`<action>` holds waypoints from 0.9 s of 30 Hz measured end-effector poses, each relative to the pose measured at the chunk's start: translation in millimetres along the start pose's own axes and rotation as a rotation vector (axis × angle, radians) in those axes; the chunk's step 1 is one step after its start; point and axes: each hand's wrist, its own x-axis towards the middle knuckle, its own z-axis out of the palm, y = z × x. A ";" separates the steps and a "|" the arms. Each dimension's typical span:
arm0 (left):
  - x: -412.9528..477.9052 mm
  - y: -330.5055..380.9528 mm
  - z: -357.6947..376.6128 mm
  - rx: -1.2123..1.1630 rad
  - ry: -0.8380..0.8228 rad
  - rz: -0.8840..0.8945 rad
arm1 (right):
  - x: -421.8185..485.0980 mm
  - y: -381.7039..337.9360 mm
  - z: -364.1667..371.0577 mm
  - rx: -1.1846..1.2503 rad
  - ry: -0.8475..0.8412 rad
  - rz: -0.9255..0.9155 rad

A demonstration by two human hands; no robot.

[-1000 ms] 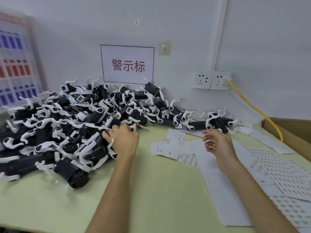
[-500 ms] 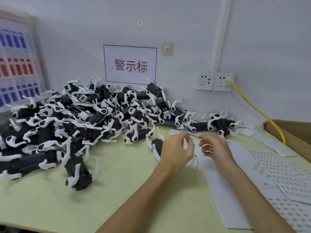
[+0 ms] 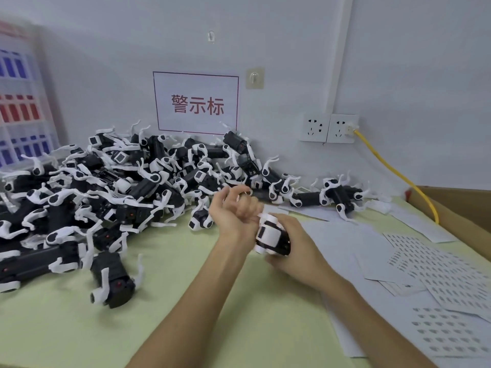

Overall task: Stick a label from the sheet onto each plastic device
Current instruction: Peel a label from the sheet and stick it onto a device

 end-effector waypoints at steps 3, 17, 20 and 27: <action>8.4 7.6 -14.4 -0.295 0.146 -0.125 | 5.7 -1.1 -1.9 -0.102 0.201 -0.109; 15.7 1.8 -30.3 1.273 -0.359 -0.384 | 10.2 4.6 -39.3 0.414 0.424 0.359; 9.3 -14.8 -23.9 1.116 -0.408 -0.354 | 11.1 3.2 -35.0 0.438 0.366 0.390; 1.3 -23.7 -20.4 0.763 -0.306 -0.335 | 11.2 -6.5 -26.3 0.595 0.155 0.327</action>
